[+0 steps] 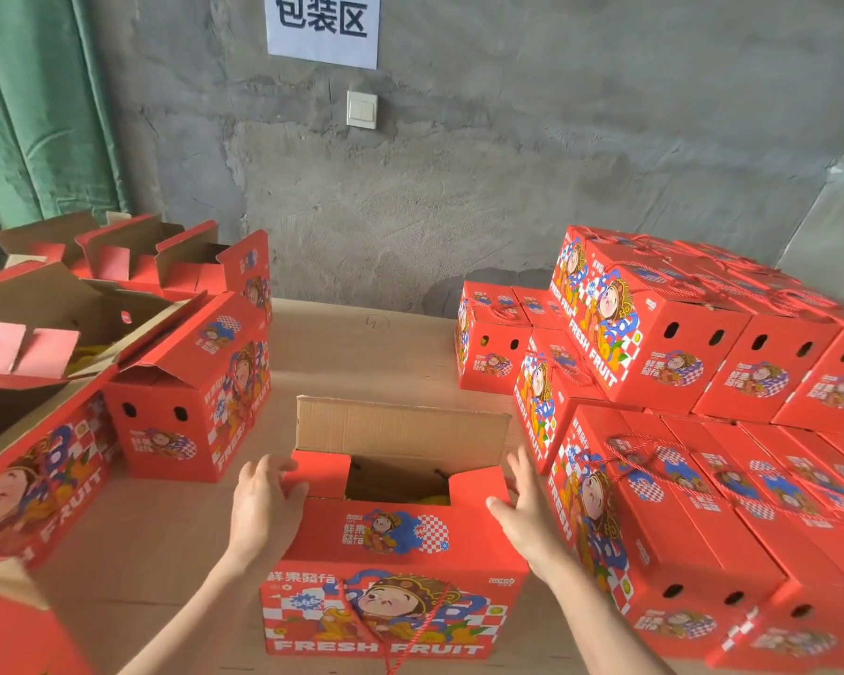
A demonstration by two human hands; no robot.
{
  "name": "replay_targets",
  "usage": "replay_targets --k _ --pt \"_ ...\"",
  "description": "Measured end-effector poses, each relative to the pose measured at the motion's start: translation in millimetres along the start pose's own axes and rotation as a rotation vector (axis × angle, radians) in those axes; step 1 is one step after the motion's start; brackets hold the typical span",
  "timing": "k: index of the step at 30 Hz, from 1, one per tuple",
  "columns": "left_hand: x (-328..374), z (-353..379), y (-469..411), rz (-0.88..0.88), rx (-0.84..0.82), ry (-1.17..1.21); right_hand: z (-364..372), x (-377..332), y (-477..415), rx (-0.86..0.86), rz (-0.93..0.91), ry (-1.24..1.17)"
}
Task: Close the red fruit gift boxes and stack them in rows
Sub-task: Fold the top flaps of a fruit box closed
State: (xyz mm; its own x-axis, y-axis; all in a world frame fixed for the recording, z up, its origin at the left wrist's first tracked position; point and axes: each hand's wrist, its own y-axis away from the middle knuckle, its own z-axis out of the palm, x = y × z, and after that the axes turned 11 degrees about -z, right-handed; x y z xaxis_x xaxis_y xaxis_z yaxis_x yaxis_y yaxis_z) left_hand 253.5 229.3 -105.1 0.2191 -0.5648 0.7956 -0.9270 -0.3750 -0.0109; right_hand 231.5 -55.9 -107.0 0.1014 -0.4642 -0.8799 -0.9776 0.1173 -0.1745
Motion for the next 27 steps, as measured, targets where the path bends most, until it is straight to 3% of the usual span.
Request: replay_targets --k 5,10,14,17,22,27 --pt "1 4 1 -0.065 -0.043 0.066 -9 7 -12 -0.103 0.082 -0.156" --pt "-4 1 6 0.097 0.030 0.031 -14 16 -5 -0.122 -0.053 -0.087" --pt "-9 3 7 0.346 -0.023 -0.189 -21 16 -2 -0.238 -0.096 -0.009" --pt "-9 5 5 0.323 -0.126 -0.329 -28 5 -10 -0.325 -0.096 0.047" --pt "-4 6 -6 0.320 -0.096 -0.573 -24 7 -16 -0.393 -0.222 0.351" --pt "24 2 -36 0.353 -0.358 -0.752 -26 6 -15 -0.387 -0.286 0.506"
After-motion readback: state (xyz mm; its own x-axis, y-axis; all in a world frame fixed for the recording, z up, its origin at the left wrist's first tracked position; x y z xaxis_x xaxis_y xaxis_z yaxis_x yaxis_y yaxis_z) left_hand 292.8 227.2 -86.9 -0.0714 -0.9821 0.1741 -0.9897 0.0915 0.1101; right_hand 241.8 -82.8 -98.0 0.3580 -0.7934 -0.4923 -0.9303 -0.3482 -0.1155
